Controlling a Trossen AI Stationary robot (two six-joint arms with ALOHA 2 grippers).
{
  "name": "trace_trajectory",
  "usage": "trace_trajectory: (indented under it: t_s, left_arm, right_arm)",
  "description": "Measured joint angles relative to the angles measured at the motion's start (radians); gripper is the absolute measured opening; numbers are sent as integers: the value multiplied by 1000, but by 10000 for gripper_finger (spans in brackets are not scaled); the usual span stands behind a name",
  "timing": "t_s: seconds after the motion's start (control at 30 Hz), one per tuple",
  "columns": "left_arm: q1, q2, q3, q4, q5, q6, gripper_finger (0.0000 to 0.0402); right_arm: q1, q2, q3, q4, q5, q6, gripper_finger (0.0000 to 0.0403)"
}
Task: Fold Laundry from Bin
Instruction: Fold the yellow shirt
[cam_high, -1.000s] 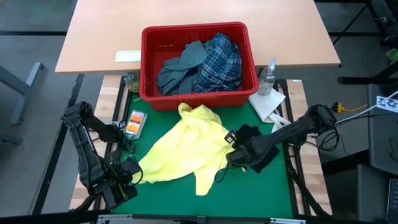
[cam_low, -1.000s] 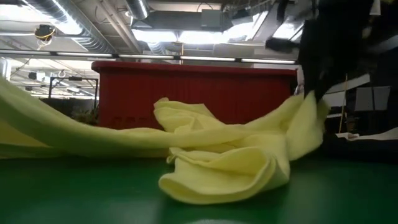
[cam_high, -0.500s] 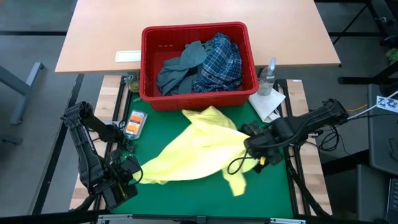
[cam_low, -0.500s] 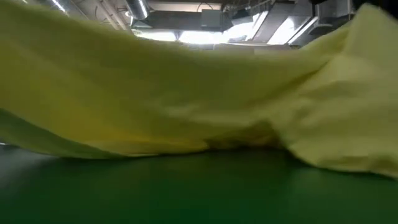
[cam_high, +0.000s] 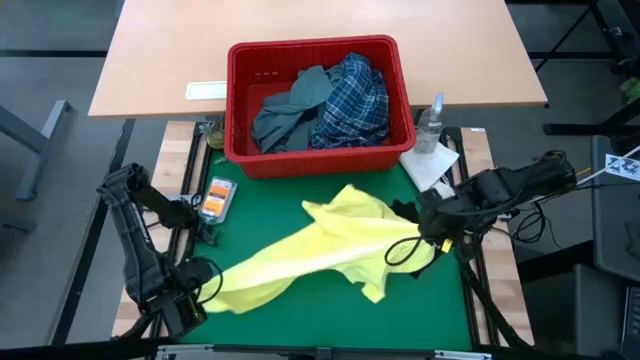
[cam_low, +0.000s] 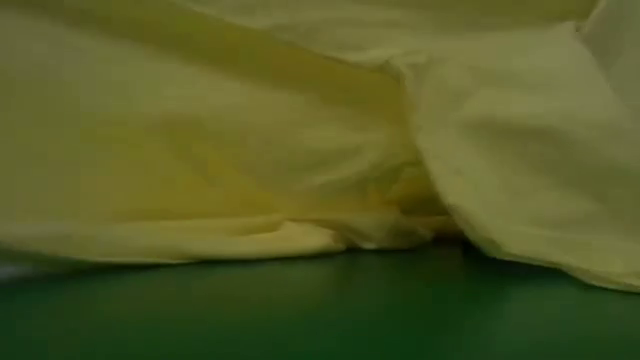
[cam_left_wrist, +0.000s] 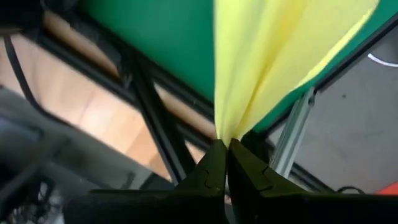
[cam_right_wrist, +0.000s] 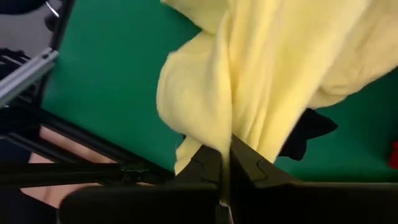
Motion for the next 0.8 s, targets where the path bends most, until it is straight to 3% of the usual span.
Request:
trace_trajectory:
  t_s: [0.23, 0.4, 0.63, 0.8]
  left_arm:
    - [-66, 0, 0, 0, 14, -118, 0]
    - [-83, 0, 0, 0, -112, -176, 0]
    - [-43, 0, 0, -1, -341, -16, 0]
    - [8, -8, 0, 0, -473, 188, 0]
  right_arm:
    - [0, -98, 0, 3, 12, 39, 4]
    - [0, -185, 0, -1, 177, 39, 9]
    - [0, -300, 0, 193, 349, 64, 5]
    - [0, -350, 37, 309, 443, 66, 6]
